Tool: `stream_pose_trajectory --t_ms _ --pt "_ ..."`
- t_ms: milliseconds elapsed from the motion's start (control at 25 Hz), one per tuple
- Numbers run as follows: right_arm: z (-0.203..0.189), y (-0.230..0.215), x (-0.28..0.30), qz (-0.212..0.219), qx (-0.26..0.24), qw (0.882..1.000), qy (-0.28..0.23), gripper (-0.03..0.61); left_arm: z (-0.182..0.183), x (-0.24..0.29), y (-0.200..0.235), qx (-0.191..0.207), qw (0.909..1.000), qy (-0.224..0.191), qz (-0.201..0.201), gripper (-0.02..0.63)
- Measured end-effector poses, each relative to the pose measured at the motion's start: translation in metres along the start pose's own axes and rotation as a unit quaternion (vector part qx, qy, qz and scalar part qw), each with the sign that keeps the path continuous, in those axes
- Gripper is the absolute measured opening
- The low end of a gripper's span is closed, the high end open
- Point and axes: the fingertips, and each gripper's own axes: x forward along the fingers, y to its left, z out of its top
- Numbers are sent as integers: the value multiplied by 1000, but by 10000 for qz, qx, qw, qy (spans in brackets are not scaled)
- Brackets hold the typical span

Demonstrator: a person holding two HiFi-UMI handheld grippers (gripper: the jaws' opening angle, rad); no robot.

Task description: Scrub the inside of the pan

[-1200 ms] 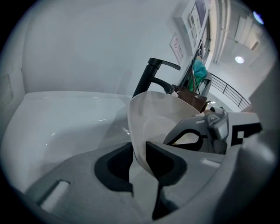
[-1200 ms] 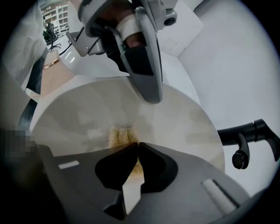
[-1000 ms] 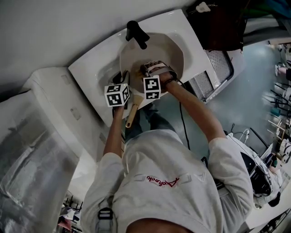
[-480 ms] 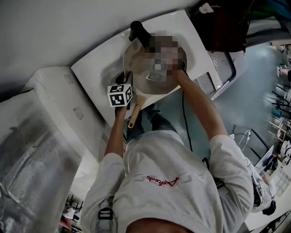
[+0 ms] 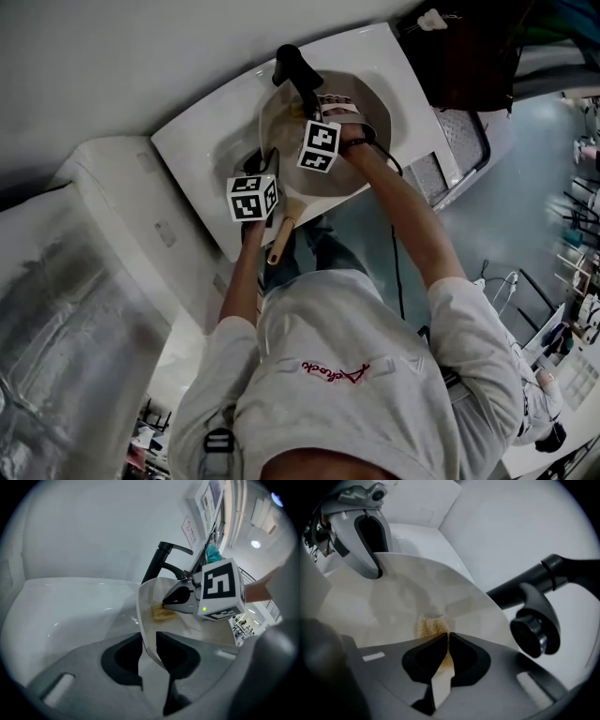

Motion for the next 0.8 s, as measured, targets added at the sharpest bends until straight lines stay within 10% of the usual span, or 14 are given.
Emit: stream_pose_trajectory --t_ms 800 --pt "13 120 -43 1143 -1470 9815 -456 23 0 0 1 -17 10000 -31 38 92"
